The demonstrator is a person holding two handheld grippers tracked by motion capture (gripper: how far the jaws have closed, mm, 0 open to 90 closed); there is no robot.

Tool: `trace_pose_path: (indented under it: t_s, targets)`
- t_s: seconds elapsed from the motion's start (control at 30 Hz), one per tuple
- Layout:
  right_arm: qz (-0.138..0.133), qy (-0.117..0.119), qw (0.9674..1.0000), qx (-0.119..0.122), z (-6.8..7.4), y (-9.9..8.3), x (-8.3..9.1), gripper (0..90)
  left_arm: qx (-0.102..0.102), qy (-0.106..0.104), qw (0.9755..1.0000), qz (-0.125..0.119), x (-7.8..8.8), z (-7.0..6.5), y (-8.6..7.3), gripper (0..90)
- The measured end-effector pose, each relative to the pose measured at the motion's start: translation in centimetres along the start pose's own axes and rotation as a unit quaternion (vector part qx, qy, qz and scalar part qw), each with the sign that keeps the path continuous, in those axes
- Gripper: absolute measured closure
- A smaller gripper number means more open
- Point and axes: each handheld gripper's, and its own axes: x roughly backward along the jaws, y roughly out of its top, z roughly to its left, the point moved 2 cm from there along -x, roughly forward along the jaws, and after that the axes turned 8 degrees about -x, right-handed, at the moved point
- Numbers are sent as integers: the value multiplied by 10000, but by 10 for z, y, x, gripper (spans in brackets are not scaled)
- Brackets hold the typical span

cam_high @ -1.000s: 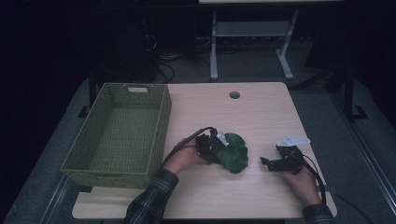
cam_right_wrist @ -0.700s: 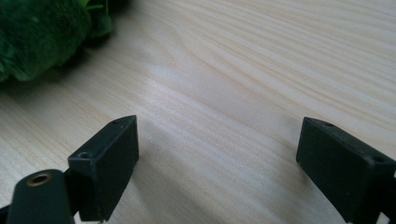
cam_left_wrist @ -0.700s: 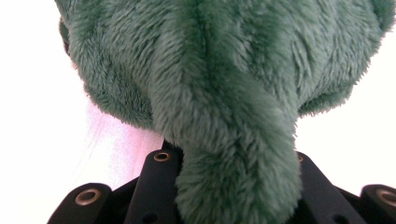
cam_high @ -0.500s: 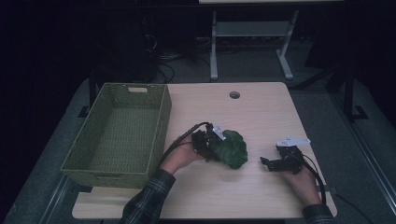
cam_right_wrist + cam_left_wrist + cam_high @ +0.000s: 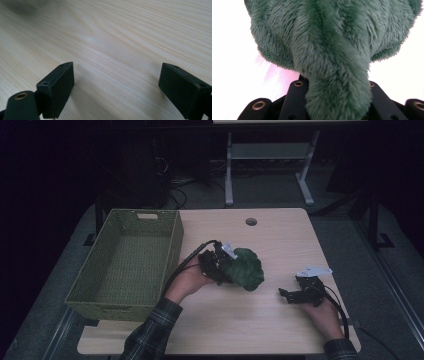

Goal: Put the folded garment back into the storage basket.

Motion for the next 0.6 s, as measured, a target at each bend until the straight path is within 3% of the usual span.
trace_pose_path:
  t_s: [0.3,0.6]
  targets:
    - [-1,-1,10000,0,0,0,0,125,153,322,9993,-116,38,7,-4,704]
    - [-3,-1,10000,2,0,0,0,126,336,570,9977,-115,72,18,-19,704]
